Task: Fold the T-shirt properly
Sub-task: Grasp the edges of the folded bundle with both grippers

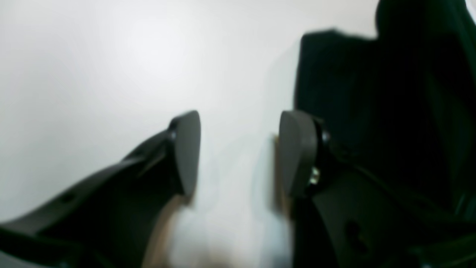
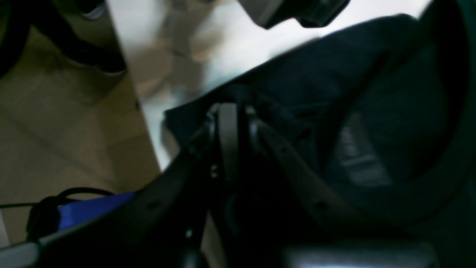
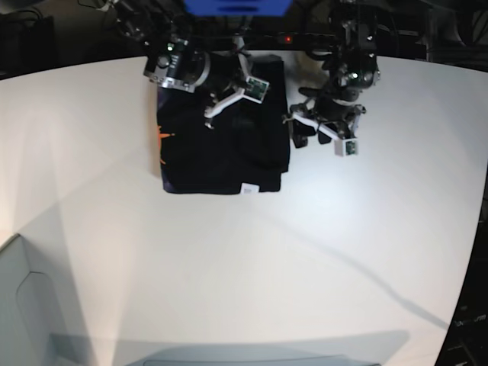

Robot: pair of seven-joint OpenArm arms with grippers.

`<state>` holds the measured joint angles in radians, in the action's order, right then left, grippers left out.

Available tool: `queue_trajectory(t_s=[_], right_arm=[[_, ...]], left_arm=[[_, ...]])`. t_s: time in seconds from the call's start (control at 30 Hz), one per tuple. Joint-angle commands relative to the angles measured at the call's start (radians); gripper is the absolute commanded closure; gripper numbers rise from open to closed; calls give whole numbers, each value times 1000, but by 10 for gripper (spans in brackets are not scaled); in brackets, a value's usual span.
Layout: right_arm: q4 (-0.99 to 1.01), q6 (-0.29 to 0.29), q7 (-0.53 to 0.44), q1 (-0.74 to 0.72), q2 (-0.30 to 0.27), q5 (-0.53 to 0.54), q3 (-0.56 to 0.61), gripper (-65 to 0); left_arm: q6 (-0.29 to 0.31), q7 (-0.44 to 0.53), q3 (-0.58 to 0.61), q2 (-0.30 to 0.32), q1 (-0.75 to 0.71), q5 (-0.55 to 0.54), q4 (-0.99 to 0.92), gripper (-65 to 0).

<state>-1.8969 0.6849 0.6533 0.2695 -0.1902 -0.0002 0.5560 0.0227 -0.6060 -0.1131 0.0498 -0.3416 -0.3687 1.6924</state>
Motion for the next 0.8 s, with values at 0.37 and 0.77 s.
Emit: queue_trajectory(t_s=[0.37,0.77], right_arm=[[-16,13,-23,-9,4,16,-58,0],[41,13,-25,-3,16,16,75,0]], left_arm=[[-5,-50,20,-104,152,-3,-182,0],[-4,-50,10,-101,172,-3,-136,0]])
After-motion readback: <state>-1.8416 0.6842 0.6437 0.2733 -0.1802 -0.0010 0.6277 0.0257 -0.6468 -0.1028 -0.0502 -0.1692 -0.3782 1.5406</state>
